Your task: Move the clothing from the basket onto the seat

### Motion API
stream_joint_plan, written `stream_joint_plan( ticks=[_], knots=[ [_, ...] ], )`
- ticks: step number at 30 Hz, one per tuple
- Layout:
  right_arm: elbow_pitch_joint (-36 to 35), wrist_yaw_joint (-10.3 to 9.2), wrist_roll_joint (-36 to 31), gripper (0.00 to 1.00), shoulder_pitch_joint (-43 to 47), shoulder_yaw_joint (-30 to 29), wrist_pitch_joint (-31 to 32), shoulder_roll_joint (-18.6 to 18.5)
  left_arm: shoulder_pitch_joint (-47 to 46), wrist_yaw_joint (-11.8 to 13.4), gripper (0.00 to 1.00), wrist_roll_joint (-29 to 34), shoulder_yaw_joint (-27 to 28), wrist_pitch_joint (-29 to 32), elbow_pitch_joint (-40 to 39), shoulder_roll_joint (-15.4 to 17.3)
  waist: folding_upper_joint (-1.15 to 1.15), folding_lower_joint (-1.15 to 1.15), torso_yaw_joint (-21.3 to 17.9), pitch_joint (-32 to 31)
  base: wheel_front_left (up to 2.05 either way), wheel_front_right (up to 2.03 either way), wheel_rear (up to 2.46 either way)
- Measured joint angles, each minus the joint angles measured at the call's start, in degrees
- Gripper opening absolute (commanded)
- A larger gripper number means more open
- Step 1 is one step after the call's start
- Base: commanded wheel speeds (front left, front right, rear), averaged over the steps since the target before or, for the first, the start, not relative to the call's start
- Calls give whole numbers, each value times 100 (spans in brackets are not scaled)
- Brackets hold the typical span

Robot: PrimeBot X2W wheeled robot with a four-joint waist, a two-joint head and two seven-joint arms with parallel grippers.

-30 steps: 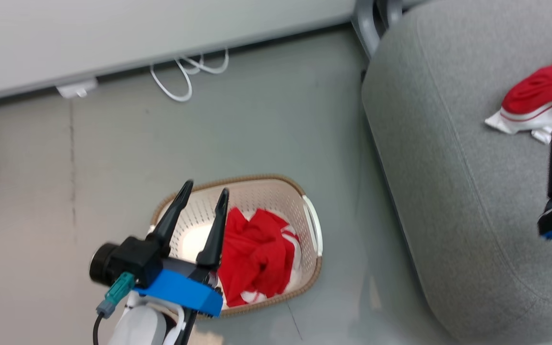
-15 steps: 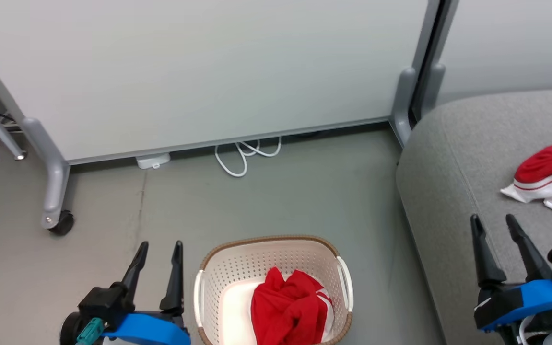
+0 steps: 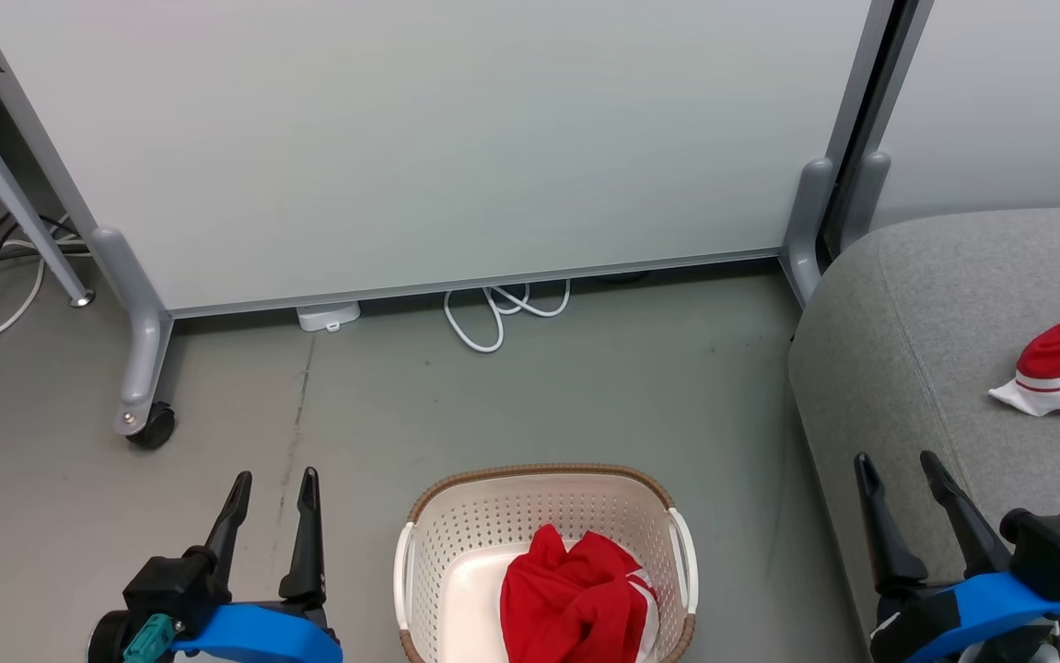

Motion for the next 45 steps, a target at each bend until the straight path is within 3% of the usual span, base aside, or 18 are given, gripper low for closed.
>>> stream_joint_plan(
  ticks=[12, 19, 36, 45],
  knots=[
    [40, 0, -42, 100, -34, 13, 14, 49, 9, 0, 100, 30, -33, 0, -3, -5, 0, 0, -37, 117, 0, 0, 0],
    [-46, 0, -38, 100, -316, 134, -40, 66, -241, 0, 100, -14, -181, 0, 41, 14, 0, 1, -153, 485, 0, 0, 0],
    [-291, -1, 107, 100, -2025, 632, -557, 80, -2285, 0, 100, -92, -1105, 0, 995, 369, 0, 3, -779, 2941, 0, 0, 0],
    [-309, 0, -22, 100, -2838, 1046, -768, 88, -3331, -1, 100, -143, -2151, 1, 1997, 534, -1, 3, -1235, 4318, 0, 0, 0]
  ],
)
